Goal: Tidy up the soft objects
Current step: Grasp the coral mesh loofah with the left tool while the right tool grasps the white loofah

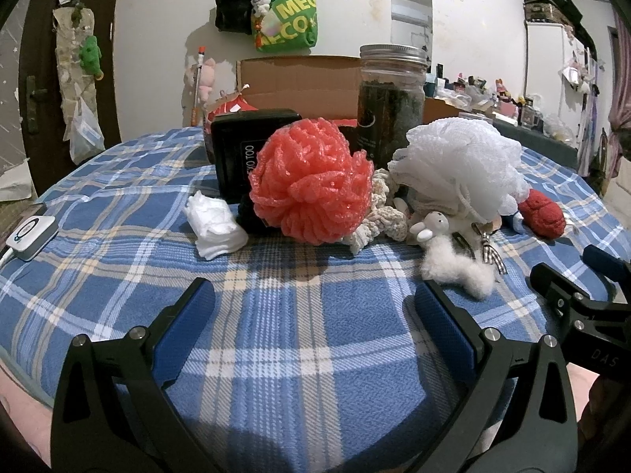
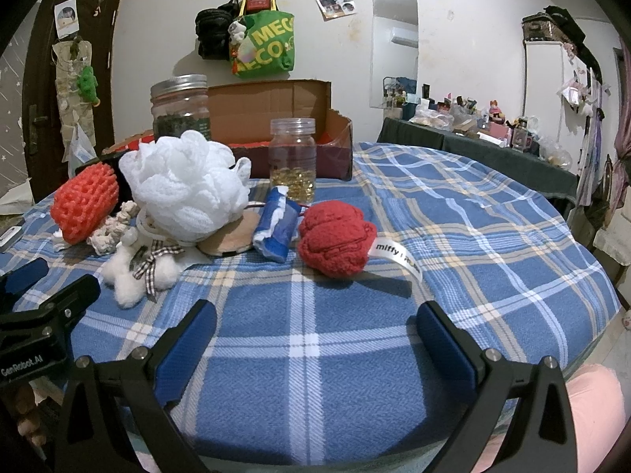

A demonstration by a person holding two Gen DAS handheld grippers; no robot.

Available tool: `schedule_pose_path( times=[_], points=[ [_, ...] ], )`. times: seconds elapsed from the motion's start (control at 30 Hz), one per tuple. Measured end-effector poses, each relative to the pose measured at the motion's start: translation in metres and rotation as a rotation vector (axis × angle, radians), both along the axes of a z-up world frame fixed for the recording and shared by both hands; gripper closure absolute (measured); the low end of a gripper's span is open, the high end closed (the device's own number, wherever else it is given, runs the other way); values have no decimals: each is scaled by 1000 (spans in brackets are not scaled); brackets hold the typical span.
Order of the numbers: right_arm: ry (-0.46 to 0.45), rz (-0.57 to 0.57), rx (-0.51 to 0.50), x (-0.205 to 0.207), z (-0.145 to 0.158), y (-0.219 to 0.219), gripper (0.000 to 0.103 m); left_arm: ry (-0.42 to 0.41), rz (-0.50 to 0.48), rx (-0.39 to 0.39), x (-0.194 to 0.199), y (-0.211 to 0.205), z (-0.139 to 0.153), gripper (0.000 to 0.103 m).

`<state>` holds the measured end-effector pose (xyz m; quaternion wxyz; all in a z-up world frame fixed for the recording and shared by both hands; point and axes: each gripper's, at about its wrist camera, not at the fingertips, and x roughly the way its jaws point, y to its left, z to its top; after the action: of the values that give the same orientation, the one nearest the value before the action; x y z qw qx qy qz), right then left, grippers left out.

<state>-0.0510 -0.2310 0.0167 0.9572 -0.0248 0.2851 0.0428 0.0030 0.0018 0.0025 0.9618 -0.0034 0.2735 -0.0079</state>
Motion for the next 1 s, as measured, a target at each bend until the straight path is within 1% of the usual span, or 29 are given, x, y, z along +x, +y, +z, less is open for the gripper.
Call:
schedule_pose_path(
  times=[0.1,0.17,0.2,0.23,0.33,0.47,0.6,0.7,0.77,0.87,0.9,0.93,0.97,1.0],
  points=[
    [-1,21,11,-4,7,-4,0,15,-22,-7,1,5,8,0],
    [-23,33,12,-7,11,-2,0,6,-30,-12,6,6,13,0],
    [-36,39,14,-8,14,-1,0,-6,-36,-10,4,6,19,0],
    [-52,48,17,-8,20,0,0,-16,-38,-4,3,4,18,0],
    [-82,69,31,-4,34,1,0,-52,-55,10,2,5,35,0],
    [-99,124,83,7,51,1,0,-82,-90,2,7,10,56,0],
    [-70,221,156,28,63,4,0,-75,-133,-27,18,18,67,0],
    [-27,300,210,45,66,9,0,-57,-167,-21,28,21,71,0],
    [3,336,213,57,65,13,0,-36,-196,-10,35,20,71,0],
    [39,393,188,70,63,25,0,4,-221,0,46,20,66,0],
    [54,415,173,73,61,30,0,14,-227,2,49,20,64,2],
    [69,429,150,77,58,35,0,21,-230,4,52,20,63,7],
    [85,447,136,81,55,39,5,36,-235,7,55,20,60,16],
    [99,465,134,81,52,43,11,53,-242,10,58,19,58,23]
  ],
)
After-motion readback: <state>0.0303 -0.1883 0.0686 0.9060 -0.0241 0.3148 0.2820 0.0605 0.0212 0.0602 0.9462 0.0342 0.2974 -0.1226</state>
